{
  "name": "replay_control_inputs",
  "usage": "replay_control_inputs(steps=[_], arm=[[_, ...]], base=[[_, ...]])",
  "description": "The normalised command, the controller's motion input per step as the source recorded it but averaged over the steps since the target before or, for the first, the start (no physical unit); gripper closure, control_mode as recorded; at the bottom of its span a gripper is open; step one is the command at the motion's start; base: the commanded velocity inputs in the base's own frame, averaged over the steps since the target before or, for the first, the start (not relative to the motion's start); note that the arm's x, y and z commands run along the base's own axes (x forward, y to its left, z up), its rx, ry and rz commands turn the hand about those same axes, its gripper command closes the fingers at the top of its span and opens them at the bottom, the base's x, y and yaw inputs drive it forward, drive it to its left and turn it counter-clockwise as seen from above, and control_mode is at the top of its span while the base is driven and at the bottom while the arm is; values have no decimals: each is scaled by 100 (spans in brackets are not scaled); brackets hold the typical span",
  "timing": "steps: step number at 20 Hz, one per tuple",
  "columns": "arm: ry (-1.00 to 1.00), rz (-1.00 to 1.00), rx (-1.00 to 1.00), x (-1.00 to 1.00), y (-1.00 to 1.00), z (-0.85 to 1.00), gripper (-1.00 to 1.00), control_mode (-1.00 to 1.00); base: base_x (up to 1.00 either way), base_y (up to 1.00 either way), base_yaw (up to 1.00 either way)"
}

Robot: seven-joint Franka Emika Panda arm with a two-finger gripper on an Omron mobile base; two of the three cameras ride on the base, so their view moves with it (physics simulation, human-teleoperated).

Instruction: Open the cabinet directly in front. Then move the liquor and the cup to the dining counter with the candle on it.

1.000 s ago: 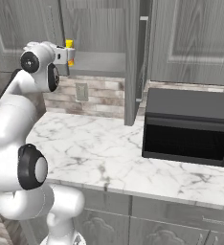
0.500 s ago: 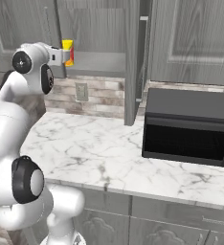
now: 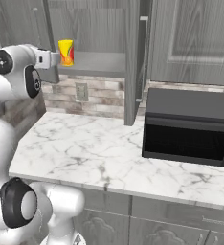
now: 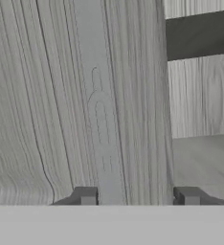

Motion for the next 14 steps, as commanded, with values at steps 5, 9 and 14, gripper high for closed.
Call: replay_control_inputs(steps=[5, 9, 14], arm=[[-9, -3, -9, -100, 79, -68, 100, -100], [-4, -7, -5, -100, 91, -39, 100, -100], [0, -16, -3, -82, 88, -3, -100, -100]], base=[[0, 0, 0], [0, 0, 0], [0, 0, 0]])
